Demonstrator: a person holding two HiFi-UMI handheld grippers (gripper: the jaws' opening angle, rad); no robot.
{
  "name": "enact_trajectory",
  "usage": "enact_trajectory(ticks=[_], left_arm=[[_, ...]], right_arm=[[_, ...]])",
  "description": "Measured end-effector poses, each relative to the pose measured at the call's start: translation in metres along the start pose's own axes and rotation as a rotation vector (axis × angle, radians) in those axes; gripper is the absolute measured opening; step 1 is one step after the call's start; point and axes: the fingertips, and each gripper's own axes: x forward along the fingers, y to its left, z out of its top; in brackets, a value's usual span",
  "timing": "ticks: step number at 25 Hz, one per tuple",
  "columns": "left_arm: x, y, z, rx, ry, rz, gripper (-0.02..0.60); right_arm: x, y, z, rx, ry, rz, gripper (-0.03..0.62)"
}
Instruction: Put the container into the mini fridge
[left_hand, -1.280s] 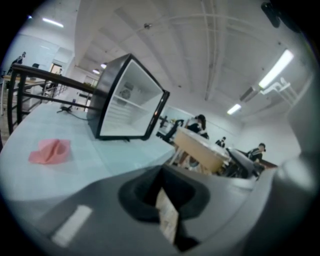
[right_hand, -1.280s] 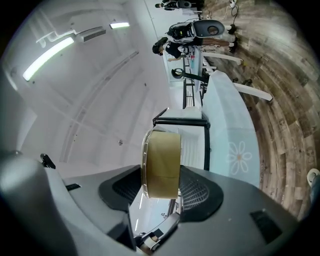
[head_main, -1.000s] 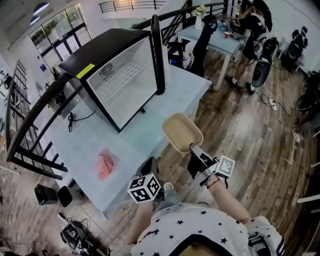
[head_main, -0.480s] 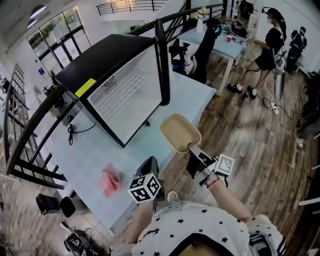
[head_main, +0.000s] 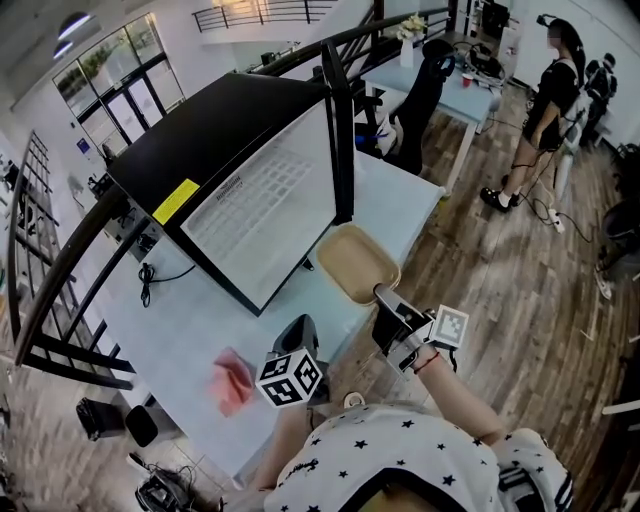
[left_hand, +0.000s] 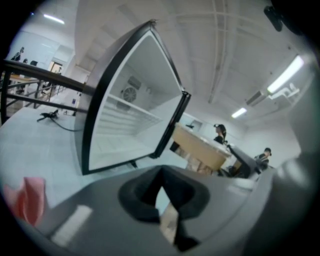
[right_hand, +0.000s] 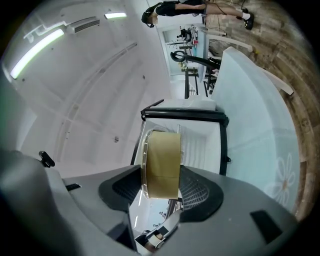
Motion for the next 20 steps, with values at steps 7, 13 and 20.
enact_trajectory(ticks=[7, 13, 20], left_arm=[[0.012, 0.012, 0.007, -0.005, 0.006, 0.010, 0.006], [0.024, 0.018, 0.011, -0.020, 0.001, 0.035, 0.006], [0.053, 0.027, 0.024, -0.046, -0.029, 0.094, 0.006]], right_arm=[[0.028, 0.000, 0.007, 0.007, 0.015, 0.015, 0.233], [0.047, -0.003, 0.018, 0.017, 0.049, 0.025, 0.233], [0.079, -0.013, 0.042, 0.027, 0.121, 0.039, 0.233]])
